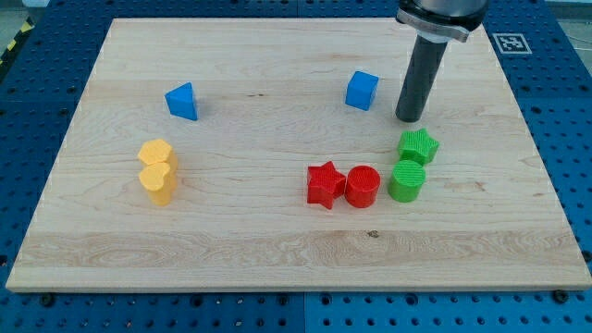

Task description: Move the blue cube above the red circle

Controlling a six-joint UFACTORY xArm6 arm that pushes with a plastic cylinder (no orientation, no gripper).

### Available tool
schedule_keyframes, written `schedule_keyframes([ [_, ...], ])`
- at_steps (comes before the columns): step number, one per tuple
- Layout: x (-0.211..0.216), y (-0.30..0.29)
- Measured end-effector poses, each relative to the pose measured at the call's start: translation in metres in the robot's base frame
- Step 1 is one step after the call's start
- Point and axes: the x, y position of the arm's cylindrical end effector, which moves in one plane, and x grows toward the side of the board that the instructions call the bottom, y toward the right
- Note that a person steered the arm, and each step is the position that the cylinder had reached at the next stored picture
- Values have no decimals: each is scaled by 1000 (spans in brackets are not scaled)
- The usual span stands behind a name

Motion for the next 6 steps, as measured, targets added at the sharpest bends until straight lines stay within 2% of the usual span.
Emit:
schedule_keyframes([
  [2, -81, -66],
  [5, -88, -168],
  [6, -119, -179],
])
